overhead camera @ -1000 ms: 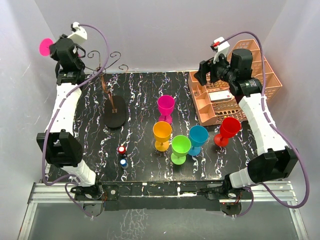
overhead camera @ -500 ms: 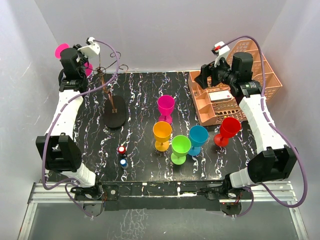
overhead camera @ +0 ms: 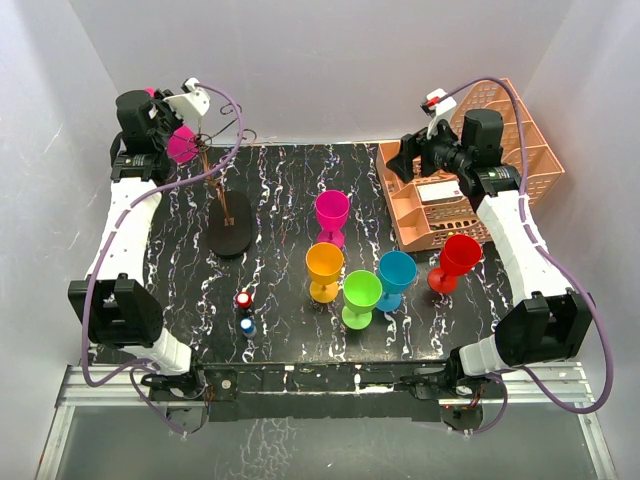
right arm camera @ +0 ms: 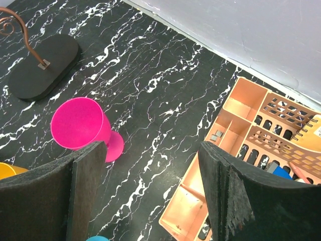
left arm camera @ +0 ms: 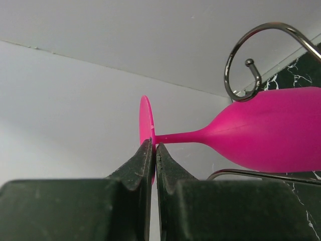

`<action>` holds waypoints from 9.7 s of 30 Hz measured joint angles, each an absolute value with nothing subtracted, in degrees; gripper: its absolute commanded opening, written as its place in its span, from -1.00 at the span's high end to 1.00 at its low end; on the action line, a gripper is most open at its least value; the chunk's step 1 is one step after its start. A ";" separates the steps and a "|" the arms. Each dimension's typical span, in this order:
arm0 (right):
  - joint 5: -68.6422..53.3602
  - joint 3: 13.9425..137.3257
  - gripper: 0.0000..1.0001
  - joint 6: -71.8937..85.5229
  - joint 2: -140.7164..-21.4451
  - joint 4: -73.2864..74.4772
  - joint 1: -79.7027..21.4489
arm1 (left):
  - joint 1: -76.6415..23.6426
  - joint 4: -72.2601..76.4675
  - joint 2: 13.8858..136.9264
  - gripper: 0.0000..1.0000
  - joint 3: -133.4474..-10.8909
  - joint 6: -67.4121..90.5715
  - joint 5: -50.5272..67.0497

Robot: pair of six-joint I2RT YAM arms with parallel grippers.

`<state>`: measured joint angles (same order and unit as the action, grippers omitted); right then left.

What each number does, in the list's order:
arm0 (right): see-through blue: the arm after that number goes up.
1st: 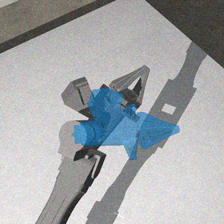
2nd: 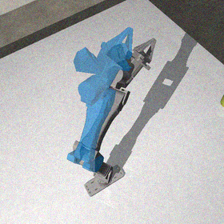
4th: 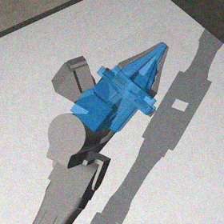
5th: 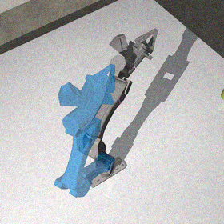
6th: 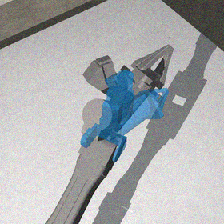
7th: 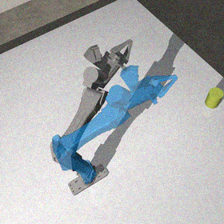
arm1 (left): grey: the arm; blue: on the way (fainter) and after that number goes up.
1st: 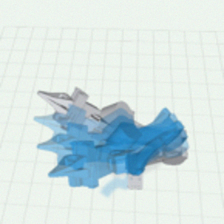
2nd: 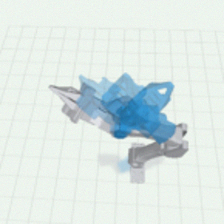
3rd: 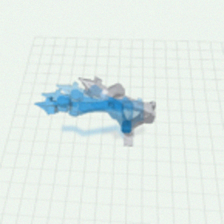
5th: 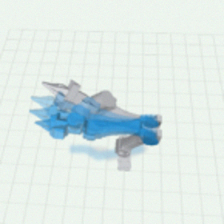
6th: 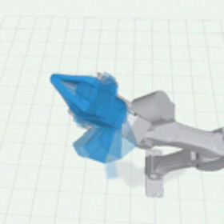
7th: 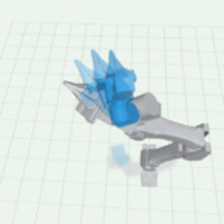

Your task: Place the wine glass upside down on the wine glass rack

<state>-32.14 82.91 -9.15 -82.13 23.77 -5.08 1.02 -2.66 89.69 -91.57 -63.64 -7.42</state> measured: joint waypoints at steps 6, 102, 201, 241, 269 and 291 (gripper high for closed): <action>-32.62 82.59 -0.60 -9.15 -82.13 23.73 -5.08 | 0.75 -6.57 89.58 1.00 -92.49 -64.34 -4.47; -35.16 80.01 -0.62 -9.41 -82.13 22.41 -4.32 | -6.98 -5.06 97.23 1.00 -98.13 -67.16 -13.10; -18.26 94.59 0.15 -10.22 -105.47 34.57 -22.85 | -5.30 -25.80 75.44 -0.57 -95.74 -16.43 -4.32; -13.58 96.53 0.21 -11.33 -101.65 36.97 -27.31 | -4.54 -25.89 74.15 -0.58 -92.73 -16.45 -1.13; -5.17 96.66 -0.62 -19.94 -110.54 36.47 -32.36 | -4.05 -26.04 74.13 -0.61 -91.92 -16.51 1.02; 3.20 107.15 -0.75 -22.39 -126.96 31.03 -34.89 | -3.86 -26.24 72.51 -0.62 -90.89 -18.02 0.84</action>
<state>3.20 107.15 -22.39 -126.96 31.03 -34.89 -3.86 -26.24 72.51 -90.89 -18.02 0.84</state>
